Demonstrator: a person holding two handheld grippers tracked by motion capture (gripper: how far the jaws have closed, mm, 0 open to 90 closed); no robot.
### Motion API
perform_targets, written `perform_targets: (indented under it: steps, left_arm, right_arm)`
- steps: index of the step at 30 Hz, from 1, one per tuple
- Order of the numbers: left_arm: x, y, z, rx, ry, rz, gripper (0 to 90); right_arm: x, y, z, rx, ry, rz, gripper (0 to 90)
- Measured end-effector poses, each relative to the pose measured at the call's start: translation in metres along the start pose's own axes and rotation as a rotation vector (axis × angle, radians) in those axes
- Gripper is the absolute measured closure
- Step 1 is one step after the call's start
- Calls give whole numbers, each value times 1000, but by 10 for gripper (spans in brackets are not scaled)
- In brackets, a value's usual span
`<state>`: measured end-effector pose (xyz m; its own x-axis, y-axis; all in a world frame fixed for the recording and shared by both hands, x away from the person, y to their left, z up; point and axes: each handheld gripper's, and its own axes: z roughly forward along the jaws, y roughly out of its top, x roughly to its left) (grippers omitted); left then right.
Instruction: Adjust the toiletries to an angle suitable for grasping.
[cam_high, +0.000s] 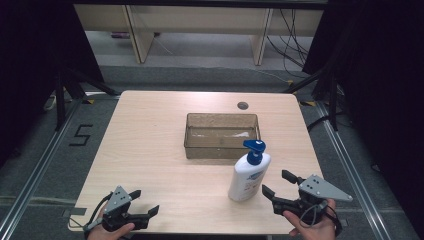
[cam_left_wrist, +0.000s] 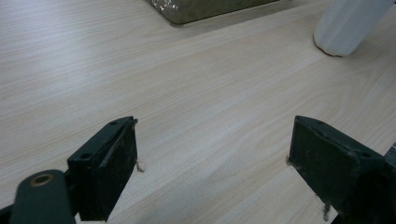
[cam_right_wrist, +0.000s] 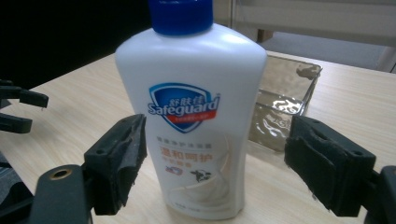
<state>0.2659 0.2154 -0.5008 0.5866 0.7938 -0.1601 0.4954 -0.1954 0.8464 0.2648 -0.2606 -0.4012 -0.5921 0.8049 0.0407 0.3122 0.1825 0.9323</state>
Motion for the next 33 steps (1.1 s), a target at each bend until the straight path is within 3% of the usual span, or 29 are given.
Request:
perform_targets:
  steps: [2,7,9,10,13,26,27,28,30,32,33]
  left_arm:
    - [0,0,0,-2,0,-4,148]
    - [0,0,0,1,-1,1,148]
    - [0,0,0,1,-1,1,148]
    - [0,0,0,2,-1,1,148]
    - [0,0,0,4,0,2,148]
    - [0,0,-1,3,-1,2,148]
    - [0,0,0,0,-3,-2,148]
    - [0,0,-1,5,-1,2,148]
    - [0,0,-1,4,0,2,148]
    - [-1,0,0,3,0,-1,148]
    - [0,0,0,8,0,5,148]
  right_arm:
    - [4,3,-1,5,2,12,214]
    - [4,12,-3,-21,4,-14,216]
    - [7,16,-4,-10,7,15,220]
    - [6,17,-2,-31,7,-17,224]
    - [7,24,-3,-30,6,-34,228]
    - [13,49,5,-63,25,-50,251]
    - [14,50,7,-70,41,-30,252]
    - [12,51,7,-71,27,-55,254]
    - [13,52,8,-75,40,-31,258]
    - [12,54,9,-75,28,-49,263]
    - [13,55,10,-73,42,-31,267]
